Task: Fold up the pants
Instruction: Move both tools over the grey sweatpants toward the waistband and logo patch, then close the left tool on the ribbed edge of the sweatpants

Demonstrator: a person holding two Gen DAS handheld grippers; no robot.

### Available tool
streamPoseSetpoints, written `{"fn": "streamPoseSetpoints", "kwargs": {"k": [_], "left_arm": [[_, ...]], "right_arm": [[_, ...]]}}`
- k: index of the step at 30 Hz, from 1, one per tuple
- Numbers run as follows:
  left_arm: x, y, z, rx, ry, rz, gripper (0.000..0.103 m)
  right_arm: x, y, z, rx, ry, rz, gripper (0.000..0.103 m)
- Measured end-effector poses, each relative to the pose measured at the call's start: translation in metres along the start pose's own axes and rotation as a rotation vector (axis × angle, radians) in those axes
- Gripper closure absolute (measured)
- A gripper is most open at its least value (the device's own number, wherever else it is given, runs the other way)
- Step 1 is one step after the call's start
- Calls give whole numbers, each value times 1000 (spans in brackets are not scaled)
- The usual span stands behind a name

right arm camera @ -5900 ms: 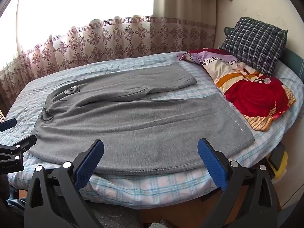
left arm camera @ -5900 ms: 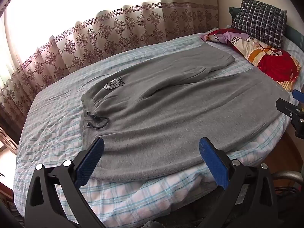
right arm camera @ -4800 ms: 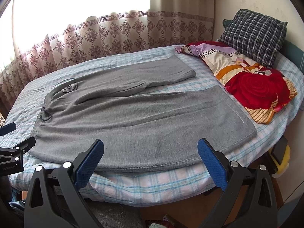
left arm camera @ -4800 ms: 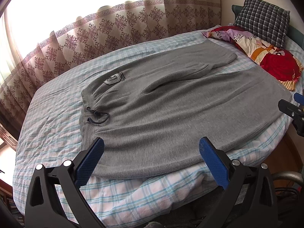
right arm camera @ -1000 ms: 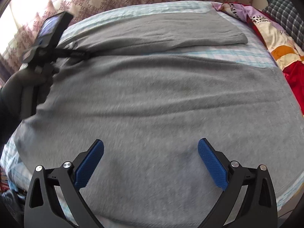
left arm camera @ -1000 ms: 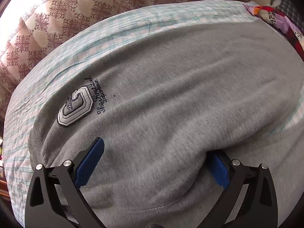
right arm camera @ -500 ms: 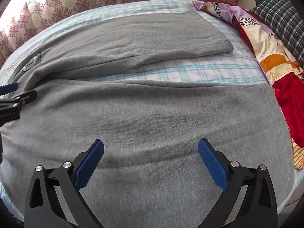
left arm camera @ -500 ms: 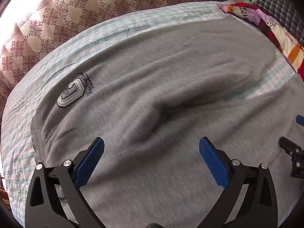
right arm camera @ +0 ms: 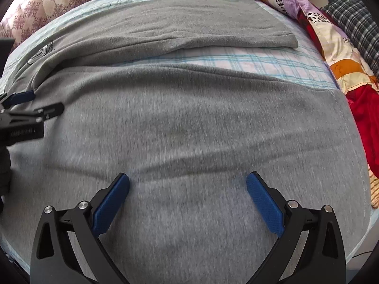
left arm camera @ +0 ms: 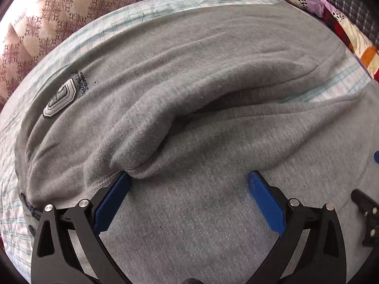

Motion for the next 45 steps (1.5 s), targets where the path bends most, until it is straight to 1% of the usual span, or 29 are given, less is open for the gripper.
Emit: {"fn": "streamPoseSetpoints", "kwargs": {"k": [3,6,9,10,14,16,17,19,20,22,26,28,31,34,39,43,45], "left_arm": [[-1,3,4,1,-7,-4,2],[3,10,15,-7,13,2,2],[4,20,25,-22,23,6,2],[7,25,27,-22,30,9,2],[22,34,26,-1,32,33,2],[32,40,27,6,32,55,2],[38,41,28,5,32,66,2],[53,40,34,-14,27,89,2],[59,38,37,-24,25,99,2],[75,33,46,-51,22,119,2],[102,20,57,-98,0,157,2],[119,12,58,-112,-17,184,2],[142,-4,54,-116,-23,220,2],[163,-14,47,-110,-36,252,2],[208,-27,37,-114,-60,294,2],[244,-33,22,-98,-47,342,2],[263,-36,14,-87,-25,370,2]], "right_arm": [[-4,1,3,0,-6,6,5],[-5,5,12,-14,-60,-18,5],[1,9,15,-22,-87,-4,5],[5,10,13,-17,-85,9,5],[21,18,7,-9,-2,61,5],[20,16,9,-1,-5,61,5],[19,13,13,1,-30,50,5],[16,4,19,-10,-73,32,5],[17,-3,25,-28,-78,30,5],[20,-17,34,-67,-73,39,5],[31,-56,52,-145,-71,53,5],[37,-79,59,-182,-82,53,5],[51,-105,64,-212,-105,55,5],[72,-132,56,-217,-129,64,5],[103,-159,40,-205,-154,111,5],[119,-172,29,-193,-169,125,5],[126,-180,24,-188,-176,127,5]]}}
Point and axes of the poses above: each gripper's, at about its wrist camera, not at the fingertips, and z roughly against the way its jaws point, x to its left, y to its underside, the point moved 3 cm from there along -z, roughly the way its jaws point, and after that the axes turned 12 degrees about x, right-handed, at the moved point
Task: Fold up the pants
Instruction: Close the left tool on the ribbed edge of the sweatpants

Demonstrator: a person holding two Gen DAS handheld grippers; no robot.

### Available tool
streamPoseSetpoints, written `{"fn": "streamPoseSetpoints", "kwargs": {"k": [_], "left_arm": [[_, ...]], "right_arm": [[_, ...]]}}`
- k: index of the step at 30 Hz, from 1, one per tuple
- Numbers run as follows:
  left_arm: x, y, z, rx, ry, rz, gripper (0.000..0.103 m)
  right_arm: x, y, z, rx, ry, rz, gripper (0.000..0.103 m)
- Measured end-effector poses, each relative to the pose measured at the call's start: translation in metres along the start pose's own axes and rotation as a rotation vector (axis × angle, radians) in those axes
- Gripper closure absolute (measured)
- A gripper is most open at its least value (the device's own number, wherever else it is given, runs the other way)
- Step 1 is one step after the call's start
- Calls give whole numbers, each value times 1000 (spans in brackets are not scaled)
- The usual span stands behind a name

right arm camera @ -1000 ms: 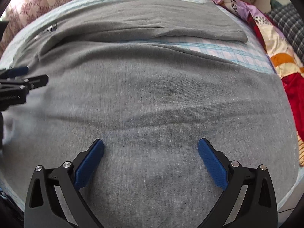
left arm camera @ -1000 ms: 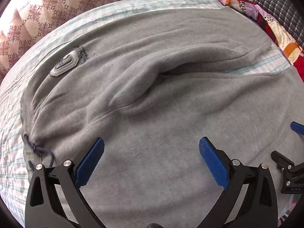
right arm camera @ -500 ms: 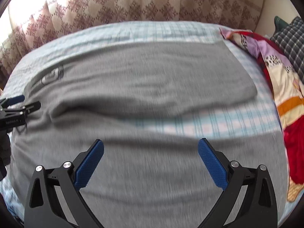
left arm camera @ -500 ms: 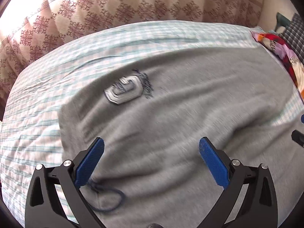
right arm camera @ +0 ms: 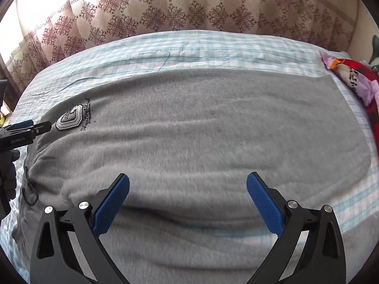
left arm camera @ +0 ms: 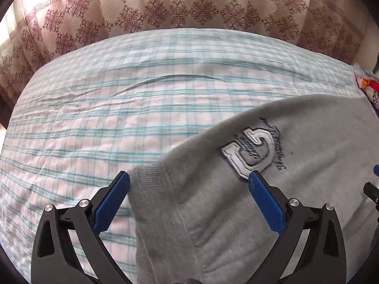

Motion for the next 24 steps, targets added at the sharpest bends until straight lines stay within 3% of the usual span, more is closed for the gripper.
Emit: {"fn": "streamPoseSetpoints", "kwargs": {"k": [4,8,11,13,15,18,21,24], "left_arm": [[28,-10,-24,41,36,49,2],[36,-15,-41,76,107,51,16],[36,-21,-45,60,139,28,18],[31,-23,-46,53,146,-3,28],[19,-26,-44,38,156,-36,53],[9,-26,-36,19,192,-59,71],[5,-20,-19,-20,214,-72,78],[-1,-10,9,-87,248,-102,80]], "right_arm": [[7,-13,-16,14,-1,8,5],[11,-17,-28,34,-2,13,5],[12,-17,-37,49,0,14,5],[12,-17,-40,57,-1,12,5],[11,-18,-42,55,-3,8,5],[5,-20,-40,44,-7,-4,5],[-13,-29,-33,26,-17,-54,5],[-44,-42,-23,1,-20,-142,5]]}}
Point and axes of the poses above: each gripper's, at about its wrist camera, not at the fingertips, and z roughly against the way its jaws point, x to its left, y to its underside, the point moved 3 cm from there along -z, roughly the way its jaws point, and after that the axes turned 12 degrees about x, right-handed, at the moved point
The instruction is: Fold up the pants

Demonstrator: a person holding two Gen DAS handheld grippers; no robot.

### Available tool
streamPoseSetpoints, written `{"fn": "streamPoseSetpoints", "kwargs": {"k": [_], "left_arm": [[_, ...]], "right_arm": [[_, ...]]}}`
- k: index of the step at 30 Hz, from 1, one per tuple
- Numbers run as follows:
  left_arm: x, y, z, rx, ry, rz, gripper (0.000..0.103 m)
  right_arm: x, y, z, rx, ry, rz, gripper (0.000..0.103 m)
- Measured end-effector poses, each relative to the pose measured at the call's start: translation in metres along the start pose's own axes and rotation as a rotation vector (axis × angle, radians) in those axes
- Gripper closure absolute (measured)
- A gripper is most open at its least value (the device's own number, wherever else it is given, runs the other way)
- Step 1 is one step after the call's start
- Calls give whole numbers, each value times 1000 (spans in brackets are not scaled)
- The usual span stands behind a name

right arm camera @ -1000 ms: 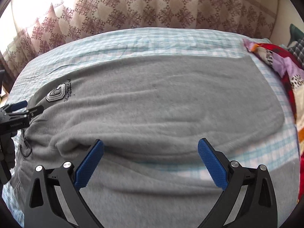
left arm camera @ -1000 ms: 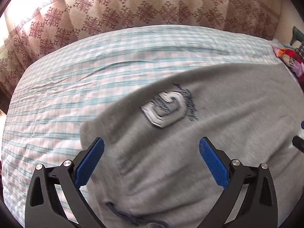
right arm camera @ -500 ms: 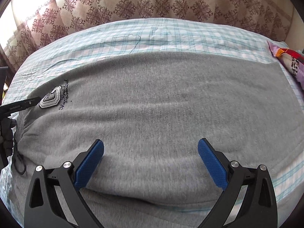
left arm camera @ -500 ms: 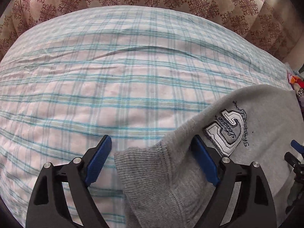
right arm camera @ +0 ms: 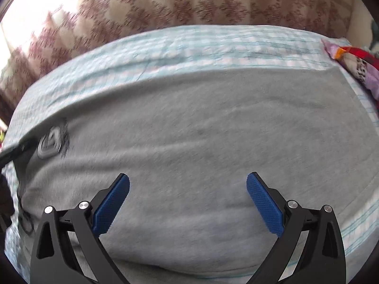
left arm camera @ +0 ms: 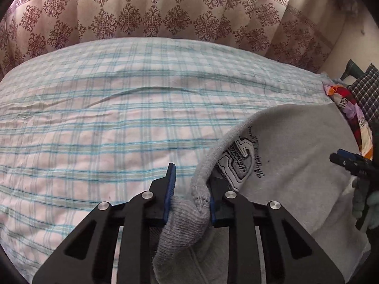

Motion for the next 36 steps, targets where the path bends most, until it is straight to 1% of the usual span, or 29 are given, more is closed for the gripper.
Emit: {"fn": "streamPoseSetpoints", "kwargs": {"k": [3,5,9,12,16,18,19,21,24,25,26,27,29,30,31,32,33,34,35,36], "left_arm": [[-11,13,25,-43,29,-33,80],[-19,24,40,-57,50,-56,80],[-33,45,58,-69,65,-107,80],[-41,60,68,-72,68,-143,79],[-48,77,76,-65,93,-155,79],[-51,84,78,-61,97,-159,79],[-52,89,79,-55,103,-160,79],[-54,98,81,-47,114,-161,79],[-58,111,83,-32,125,-164,79],[-59,115,84,-28,131,-165,79],[-59,119,85,-28,136,-166,79],[-59,122,85,-27,133,-166,79],[-57,127,85,-18,126,-159,79],[-55,127,85,-16,125,-155,79],[-54,128,86,-15,123,-152,79],[-53,128,88,-18,121,-151,79],[-53,128,90,-23,118,-151,79],[-53,126,94,-32,113,-154,79],[-53,125,98,-41,107,-157,79],[-54,123,101,-51,97,-159,79]], "right_arm": [[-37,-21,10,-22,-4,-109,5],[-63,-35,15,-31,-3,-185,5],[-114,-63,17,-35,-9,-338,5],[-148,-85,19,-44,2,-425,5],[-182,-108,19,-37,-42,-515,5],[-196,-120,18,-37,-84,-559,5],[-202,-128,16,-33,-84,-575,5],[-207,-138,12,-23,-66,-576,5],[-213,-152,3,9,11,-582,5],[-216,-154,1,20,32,-585,7],[-219,-156,-2,31,52,-592,12],[-222,-154,-4,41,52,-595,14],[-227,-152,-11,80,48,-617,32],[-230,-150,-13,90,43,-629,36],[-232,-147,-14,97,38,-637,43],[-236,-144,-16,111,44,-645,55],[-239,-140,-15,117,53,-653,63],[-242,-137,-14,117,55,-657,74],[-246,-133,-11,115,48,-661,87],[-249,-130,-7,113,43,-664,92]]}}
Point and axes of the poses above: each gripper's, at about its wrist camera, not at the fingertips, and z roughly against the way its jaws point, x to its left, y to its underside, the point moved 3 cm from there along -z, roughly the way its jaws point, and after that the axes turned 12 degrees about x, right-handed, at the moved point
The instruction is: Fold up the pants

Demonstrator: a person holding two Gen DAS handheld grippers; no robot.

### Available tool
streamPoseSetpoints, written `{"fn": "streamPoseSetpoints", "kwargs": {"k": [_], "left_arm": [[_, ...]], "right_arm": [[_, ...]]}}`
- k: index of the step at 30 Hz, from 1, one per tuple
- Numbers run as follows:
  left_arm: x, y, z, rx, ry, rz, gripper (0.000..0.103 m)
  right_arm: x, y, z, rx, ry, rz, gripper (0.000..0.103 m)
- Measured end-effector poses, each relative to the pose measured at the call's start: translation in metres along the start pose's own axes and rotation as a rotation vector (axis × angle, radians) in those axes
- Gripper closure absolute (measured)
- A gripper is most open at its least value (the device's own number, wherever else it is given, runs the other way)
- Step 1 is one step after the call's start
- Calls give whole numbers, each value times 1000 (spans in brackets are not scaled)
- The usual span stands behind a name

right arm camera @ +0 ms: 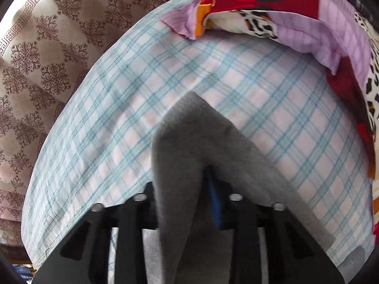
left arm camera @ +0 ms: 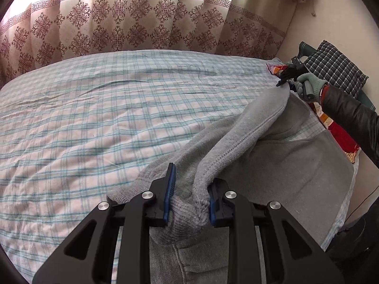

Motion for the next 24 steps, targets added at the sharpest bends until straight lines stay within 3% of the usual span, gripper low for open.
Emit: {"fn": "streamPoseSetpoints", "kwargs": {"k": [2,10,16,20,24], "left_arm": [[1,-5,6,-14,-17,0,79],[14,-20,32,-62,-82,27,79],[6,-8,68,-117,-99,1,79],[-6,13,87,-135,-96,-35,79],[-17,42,90,-115,-77,-71,79]], "right_arm": [[-7,4,17,-23,-28,3,99],[-9,31,122,-162,-118,113,100],[-23,63,196,-244,-181,157,100],[-55,101,238,-287,-227,174,100],[-109,144,251,-292,-250,156,100]]}}
Point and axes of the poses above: each gripper's, at about its wrist camera, not at the fingertips, and z roughly against the way its jaws point, x to its left, y to its underside, the point moved 3 cm from there along -z, roughly the way its jaws point, and after that the axes turned 12 degrees about x, right-handed, at the moved point
